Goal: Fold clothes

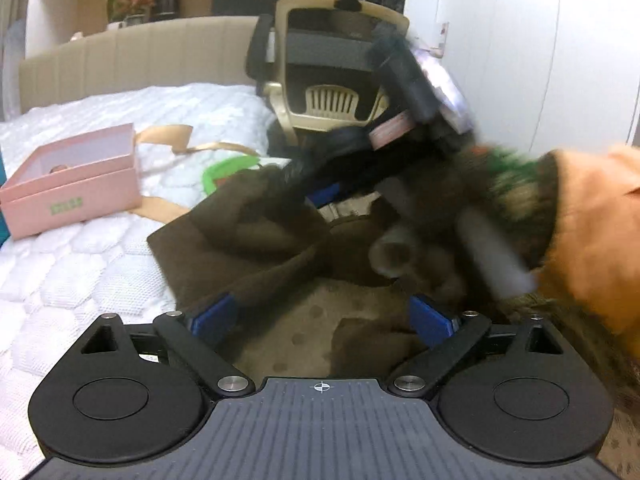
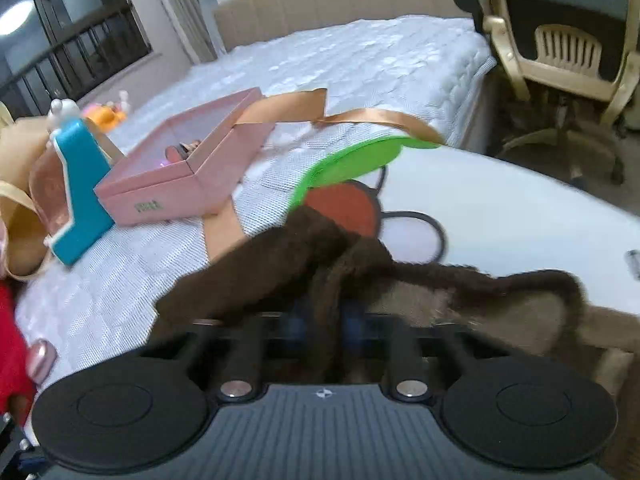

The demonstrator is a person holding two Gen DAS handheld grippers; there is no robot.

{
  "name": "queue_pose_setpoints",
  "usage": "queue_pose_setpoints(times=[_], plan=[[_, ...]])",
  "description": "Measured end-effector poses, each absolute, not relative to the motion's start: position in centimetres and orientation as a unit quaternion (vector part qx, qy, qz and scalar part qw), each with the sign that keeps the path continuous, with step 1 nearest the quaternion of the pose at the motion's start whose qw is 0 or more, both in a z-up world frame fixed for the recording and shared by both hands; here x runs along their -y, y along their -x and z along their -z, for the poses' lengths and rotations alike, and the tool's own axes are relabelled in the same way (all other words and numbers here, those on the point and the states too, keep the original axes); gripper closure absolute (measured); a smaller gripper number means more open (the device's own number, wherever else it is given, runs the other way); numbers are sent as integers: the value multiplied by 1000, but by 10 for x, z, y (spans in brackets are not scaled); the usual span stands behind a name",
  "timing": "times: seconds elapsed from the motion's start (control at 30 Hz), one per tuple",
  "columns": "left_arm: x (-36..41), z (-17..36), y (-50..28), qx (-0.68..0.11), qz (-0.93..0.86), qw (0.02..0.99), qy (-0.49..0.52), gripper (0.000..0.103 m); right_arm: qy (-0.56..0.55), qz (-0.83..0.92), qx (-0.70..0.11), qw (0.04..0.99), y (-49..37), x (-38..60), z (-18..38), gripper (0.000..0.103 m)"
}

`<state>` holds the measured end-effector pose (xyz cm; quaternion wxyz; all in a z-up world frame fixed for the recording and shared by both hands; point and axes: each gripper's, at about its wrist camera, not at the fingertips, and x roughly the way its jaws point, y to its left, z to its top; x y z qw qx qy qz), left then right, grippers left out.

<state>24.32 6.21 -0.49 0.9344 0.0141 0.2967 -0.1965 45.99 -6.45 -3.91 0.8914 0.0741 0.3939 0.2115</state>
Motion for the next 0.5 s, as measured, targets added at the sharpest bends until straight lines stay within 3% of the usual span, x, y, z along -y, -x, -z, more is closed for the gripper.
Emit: queue_pose_setpoints(times=[0.2,0.37,0.47,0.5], plan=[[-66,1,-243,-273,203,940,-28,2,-120,-242,-291,918,-402,121,-20,97],[-55,3,-252,-284,251,925,-32,2,-125,-205,-322,916,-341,180,-24,96],[-47,7,-257,-299,268,915,-39,1,-108,-172,-377,904,-319,200,3,86],[-45,8,-258,-301,268,914,-43,1,-107,-163,-381,904,-314,206,9,76]])
